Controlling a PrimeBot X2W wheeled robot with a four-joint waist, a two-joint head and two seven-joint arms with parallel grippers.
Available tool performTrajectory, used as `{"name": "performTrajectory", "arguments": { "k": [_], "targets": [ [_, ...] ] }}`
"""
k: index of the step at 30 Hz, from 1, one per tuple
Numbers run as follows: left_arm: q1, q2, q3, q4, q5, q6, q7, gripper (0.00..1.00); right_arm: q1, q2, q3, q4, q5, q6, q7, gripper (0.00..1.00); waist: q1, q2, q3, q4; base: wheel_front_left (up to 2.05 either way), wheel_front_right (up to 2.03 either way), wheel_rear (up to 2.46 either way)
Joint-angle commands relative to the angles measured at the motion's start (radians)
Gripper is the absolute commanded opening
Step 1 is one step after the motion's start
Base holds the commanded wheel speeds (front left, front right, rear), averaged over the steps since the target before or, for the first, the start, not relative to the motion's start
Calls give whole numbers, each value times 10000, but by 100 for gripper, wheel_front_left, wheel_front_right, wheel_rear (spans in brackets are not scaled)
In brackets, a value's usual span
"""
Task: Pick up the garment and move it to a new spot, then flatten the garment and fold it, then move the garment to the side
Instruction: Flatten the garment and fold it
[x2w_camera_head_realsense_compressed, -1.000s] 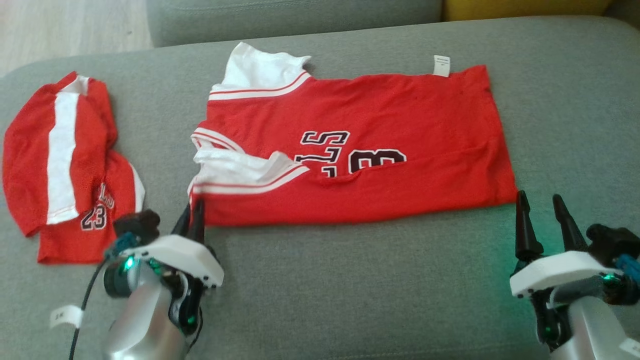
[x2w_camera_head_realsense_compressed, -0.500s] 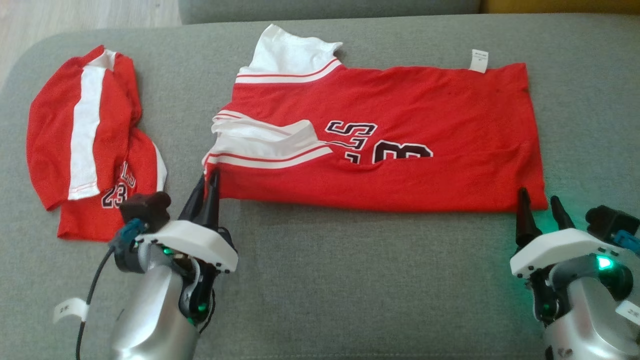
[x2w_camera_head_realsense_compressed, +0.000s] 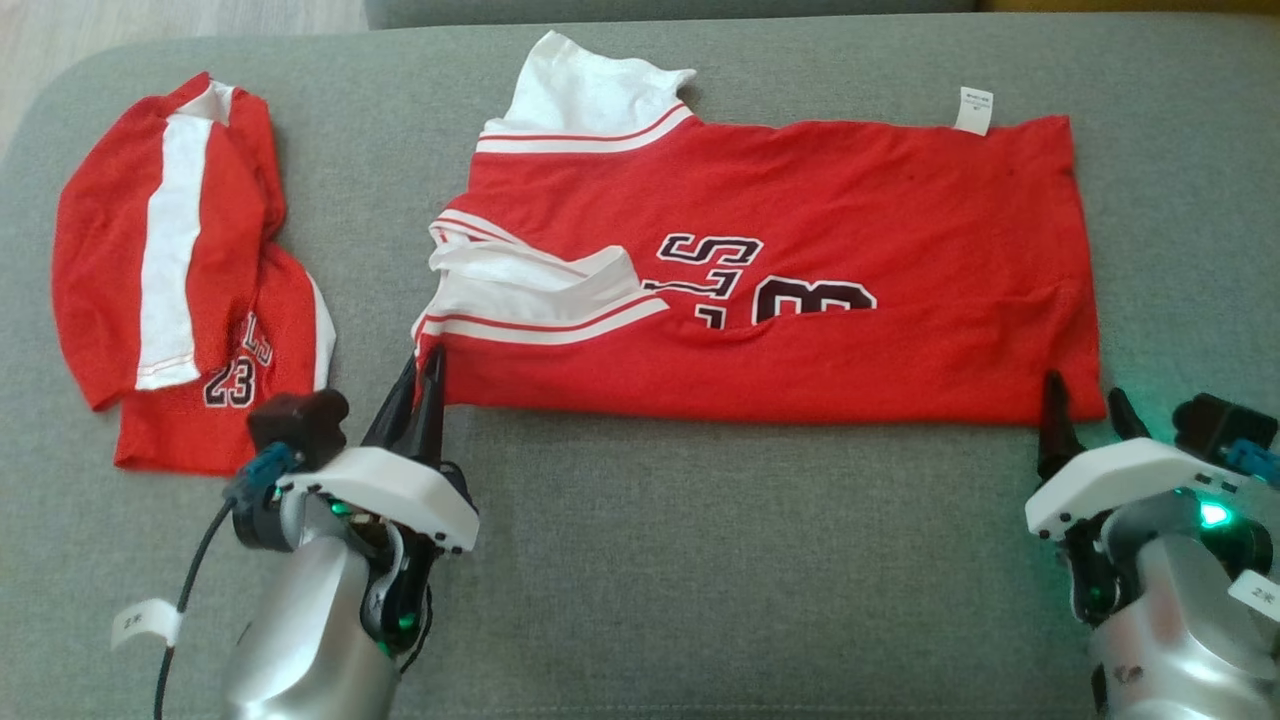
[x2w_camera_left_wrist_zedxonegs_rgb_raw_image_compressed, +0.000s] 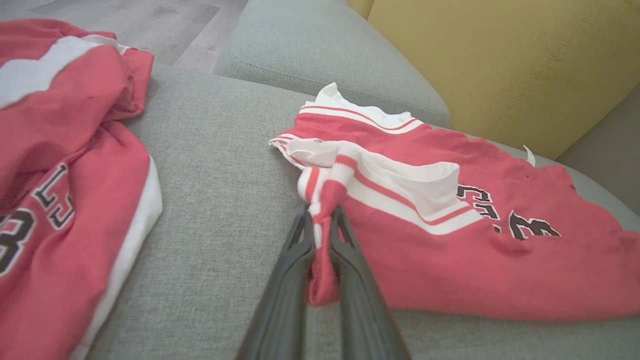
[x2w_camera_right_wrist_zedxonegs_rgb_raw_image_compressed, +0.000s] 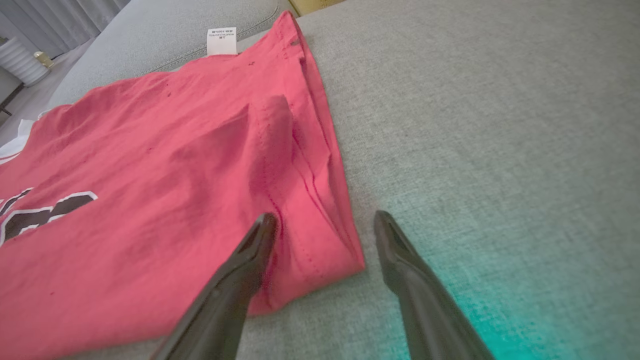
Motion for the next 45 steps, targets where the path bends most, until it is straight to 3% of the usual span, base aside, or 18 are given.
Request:
{"name": "performTrajectory", "arguments": {
  "k": [1, 2, 12, 18, 28, 35, 36, 37, 38, 39, 45],
  "targets": [
    [-248, 164, 393, -280, 132, 5, -123, 0, -325, 81, 324, -62, -36, 65, 91, 42, -1, 0, 9, -47, 0, 0, 0],
    [-253, 167, 405, -289, 138, 9, -123, 0, -374, 85, 397, -15, -28, 65, 116, 0, -1, 0, 16, -72, 0, 0, 0],
    [-86, 419, 383, 232, 264, 137, -104, 0, -395, -80, 779, -23, 178, 65, -34, 0, -1, 0, -322, -294, 0, 0, 0],
    [311, 632, 323, 635, 183, 58, -38, 0, 142, -629, 1245, -539, 648, 65, 370, 0, -1, 0, -870, -305, 0, 0, 0],
    [1203, 1114, -100, 345, 166, -160, 634, 0, 1619, -1642, 1550, -2501, 1756, 65, 2912, 0, -1, 0, -1359, -259, 0, 0, 0],
    [1796, 1173, -478, -175, 149, -192, 1120, 0, 2893, -1406, 856, -4349, 2285, 65, 4435, 0, -1, 0, -1435, -273, 0, 0, 0],
    [1814, 1143, -469, -221, 141, -135, 1074, 0, 3026, -1343, 736, -4577, 2189, 65, 4452, 38, -1, 0, -1433, -283, 0, 0, 0],
    [1811, 1115, -482, -260, 174, -61, 1008, 24, 3133, -1265, 619, -4793, 2052, 65, 4400, 100, -1, 0, -1430, -294, 0, 0, 0],
    [1802, 1071, -516, -295, 213, -9, 932, 54, 3210, -1138, 508, -4970, 1965, 65, 4356, 100, -1, 0, -1424, -306, 0, 0, 0],
    [1802, 990, -522, -325, 192, 32, 866, 98, 3266, -1001, 470, -5143, 1907, 65, 4322, 100, -1, 0, -1418, -318, 0, 0, 0],
    [1643, 725, -155, -677, -9, 370, 210, 100, 3273, -651, 763, -6257, 1643, 65, 3083, 100, -1, 0, -1324, -437, 0, 0, 0]
  ]
}}
